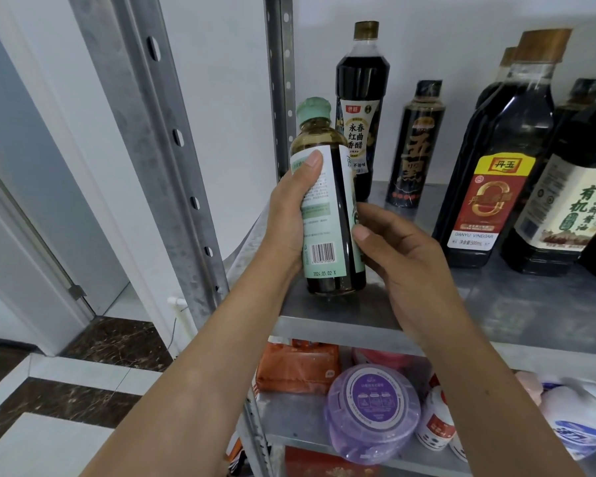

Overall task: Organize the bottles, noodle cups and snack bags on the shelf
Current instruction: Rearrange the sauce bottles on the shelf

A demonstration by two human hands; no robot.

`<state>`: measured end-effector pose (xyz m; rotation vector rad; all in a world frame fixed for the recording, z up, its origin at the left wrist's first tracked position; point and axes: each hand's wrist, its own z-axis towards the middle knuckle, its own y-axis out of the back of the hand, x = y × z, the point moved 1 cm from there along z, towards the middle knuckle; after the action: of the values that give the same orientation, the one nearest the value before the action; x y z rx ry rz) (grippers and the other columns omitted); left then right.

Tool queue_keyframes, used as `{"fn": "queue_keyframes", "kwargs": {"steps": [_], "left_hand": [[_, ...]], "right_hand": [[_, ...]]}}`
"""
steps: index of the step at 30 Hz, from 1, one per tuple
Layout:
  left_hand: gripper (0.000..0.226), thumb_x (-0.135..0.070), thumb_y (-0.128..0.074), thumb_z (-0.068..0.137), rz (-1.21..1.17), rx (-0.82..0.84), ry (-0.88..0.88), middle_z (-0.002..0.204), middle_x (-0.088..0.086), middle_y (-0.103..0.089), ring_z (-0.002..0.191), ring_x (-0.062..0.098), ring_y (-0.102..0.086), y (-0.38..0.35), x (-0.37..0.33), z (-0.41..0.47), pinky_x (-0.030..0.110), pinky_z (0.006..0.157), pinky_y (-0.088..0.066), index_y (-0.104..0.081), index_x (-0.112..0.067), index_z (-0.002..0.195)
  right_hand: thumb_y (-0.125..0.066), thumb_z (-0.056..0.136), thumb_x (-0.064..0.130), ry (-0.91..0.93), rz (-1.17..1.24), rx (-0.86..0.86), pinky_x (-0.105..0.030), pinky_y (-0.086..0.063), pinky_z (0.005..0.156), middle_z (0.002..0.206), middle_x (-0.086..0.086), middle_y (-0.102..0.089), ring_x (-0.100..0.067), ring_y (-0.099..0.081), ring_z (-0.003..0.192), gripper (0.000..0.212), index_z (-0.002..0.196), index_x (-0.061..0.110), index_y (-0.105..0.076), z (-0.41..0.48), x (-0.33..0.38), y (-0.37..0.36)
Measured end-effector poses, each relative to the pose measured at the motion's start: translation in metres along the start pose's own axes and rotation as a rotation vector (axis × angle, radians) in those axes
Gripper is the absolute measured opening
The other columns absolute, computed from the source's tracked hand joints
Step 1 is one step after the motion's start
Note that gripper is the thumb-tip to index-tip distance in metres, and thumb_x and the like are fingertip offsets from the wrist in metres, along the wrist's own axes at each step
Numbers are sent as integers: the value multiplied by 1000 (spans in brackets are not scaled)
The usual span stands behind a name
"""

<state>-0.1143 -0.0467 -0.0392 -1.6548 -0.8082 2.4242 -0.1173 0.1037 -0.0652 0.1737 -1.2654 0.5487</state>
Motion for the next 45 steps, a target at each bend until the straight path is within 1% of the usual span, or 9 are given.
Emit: {"fn": "queue_keyframes", "kwargs": {"steps": [6,12,17,21,24,28,33,39,45], "left_hand": [[72,-51,-82,66,-157,119,-31,104,20,-65,80,27,-64,-4,-6,-2,36,75,-53,-65,-2,116],[64,-61,-48,84,-391,281,25,106,9,-72,84,17,-69,-17,-9,-7,28,77,-53,-66,-11,119],[79,-74,-35,91,25,125,-17,119,15,-71,107,28,-69,-39,-20,-12,43,96,-54,-66,-11,127],[113,-91,-64,53,314,114,-55,120,9,-72,112,24,-69,-54,-21,-17,46,100,-54,-56,-13,134],[93,-82,-62,68,296,127,-70,120,10,-72,113,26,-69,-56,-21,-21,51,103,-51,-57,-14,131],[105,-87,-66,57,329,140,-102,123,10,-70,115,26,-67,-54,-23,-23,50,102,-52,-56,-16,133],[67,-79,-62,71,446,206,-145,120,-5,-72,114,15,-68,-36,-16,-23,30,92,-56,-59,-36,122],[89,-89,-56,66,532,194,-129,125,-6,-70,116,10,-66,-13,-16,-22,30,94,-55,-54,-31,133],[44,-41,-23,108,403,-77,-128,100,-13,-68,76,-17,-65,-13,-35,-18,3,62,-47,-61,-23,120]], "right_hand": [[-75,73,31,-122,48,77,-48,-50,104,116,1,-73,-18,-67,114,52,123,23,-66,-3,8,-3],[-88,67,37,-118,-188,210,-40,-57,96,110,13,-74,-7,-70,104,53,115,38,-66,-24,39,-5],[-83,77,35,147,-677,-163,-19,-49,93,125,16,-52,6,-54,107,79,143,39,-41,-34,49,-11],[-81,79,35,209,-838,-261,-26,-49,98,123,14,-35,-5,-49,117,93,154,29,-26,-30,43,-6],[-81,79,36,207,-857,-266,-25,-48,98,117,18,-28,-6,-48,118,94,154,27,-25,-31,41,-4],[-80,80,39,181,-847,-249,-24,-46,96,123,16,-33,-4,-47,117,93,154,29,-24,-31,42,-4],[-77,83,37,51,-763,-90,-33,-51,100,131,13,-59,-6,-58,116,71,143,36,-38,-24,45,-3],[-77,84,33,-26,-796,-10,-24,-48,95,117,20,-56,-10,-58,119,69,141,31,-38,-6,41,-17],[-80,82,31,-13,-800,4,-35,-52,96,126,2,-64,-18,-61,117,72,139,19,-39,39,22,-41]]}}
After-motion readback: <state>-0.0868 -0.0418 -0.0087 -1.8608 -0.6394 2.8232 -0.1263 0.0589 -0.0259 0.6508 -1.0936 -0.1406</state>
